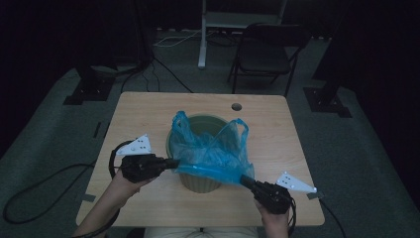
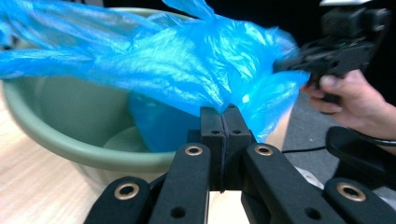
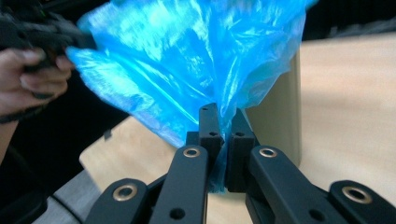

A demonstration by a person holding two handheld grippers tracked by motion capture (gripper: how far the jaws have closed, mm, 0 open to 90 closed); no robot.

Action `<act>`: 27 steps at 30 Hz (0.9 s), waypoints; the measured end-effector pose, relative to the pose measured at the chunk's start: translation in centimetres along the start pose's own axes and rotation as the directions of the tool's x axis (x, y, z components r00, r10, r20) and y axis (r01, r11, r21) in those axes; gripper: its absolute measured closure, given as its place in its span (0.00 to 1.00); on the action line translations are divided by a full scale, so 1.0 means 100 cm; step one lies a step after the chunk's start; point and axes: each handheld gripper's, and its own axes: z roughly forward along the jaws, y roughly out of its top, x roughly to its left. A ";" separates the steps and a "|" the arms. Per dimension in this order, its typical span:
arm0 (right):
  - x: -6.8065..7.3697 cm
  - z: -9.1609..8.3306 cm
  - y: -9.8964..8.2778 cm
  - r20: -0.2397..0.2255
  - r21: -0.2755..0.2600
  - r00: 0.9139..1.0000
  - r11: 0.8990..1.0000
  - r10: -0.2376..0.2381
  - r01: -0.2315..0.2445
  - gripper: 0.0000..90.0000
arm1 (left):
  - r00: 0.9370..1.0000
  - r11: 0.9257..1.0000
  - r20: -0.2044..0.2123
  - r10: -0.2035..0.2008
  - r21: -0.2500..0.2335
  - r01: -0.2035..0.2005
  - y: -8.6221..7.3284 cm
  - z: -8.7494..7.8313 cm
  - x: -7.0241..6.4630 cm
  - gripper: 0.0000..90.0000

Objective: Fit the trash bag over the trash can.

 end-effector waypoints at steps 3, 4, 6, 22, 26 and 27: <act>-0.004 0.004 -0.016 -0.004 0.056 0.999 0.998 0.039 -0.038 0.99 | 1.000 1.000 0.005 0.011 0.023 -0.011 -0.005 0.005 -0.004 1.00; -0.005 0.005 -0.018 -0.005 0.063 0.999 0.997 0.046 -0.046 0.98 | 1.000 1.000 0.006 0.014 0.026 -0.014 -0.006 0.005 -0.004 1.00; -0.011 0.009 -0.025 -0.003 0.089 0.998 0.994 0.059 -0.059 0.98 | 1.000 0.999 0.014 0.010 0.032 -0.010 -0.011 0.007 -0.004 1.00; -0.064 -0.021 -0.018 0.172 0.096 0.970 0.977 0.170 -0.188 0.92 | 1.000 1.000 -0.018 -0.003 0.025 0.004 -0.023 0.005 -0.002 1.00; -0.069 -0.037 0.000 0.197 0.027 0.966 0.984 0.168 -0.177 0.92 | 1.000 1.000 0.013 -0.008 0.003 0.008 -0.021 0.001 -0.002 1.00; -0.065 -0.043 0.017 0.188 -0.014 0.970 0.988 0.151 -0.151 0.92 | 1.000 1.000 0.020 0.000 -0.003 0.000 -0.021 0.000 -0.002 1.00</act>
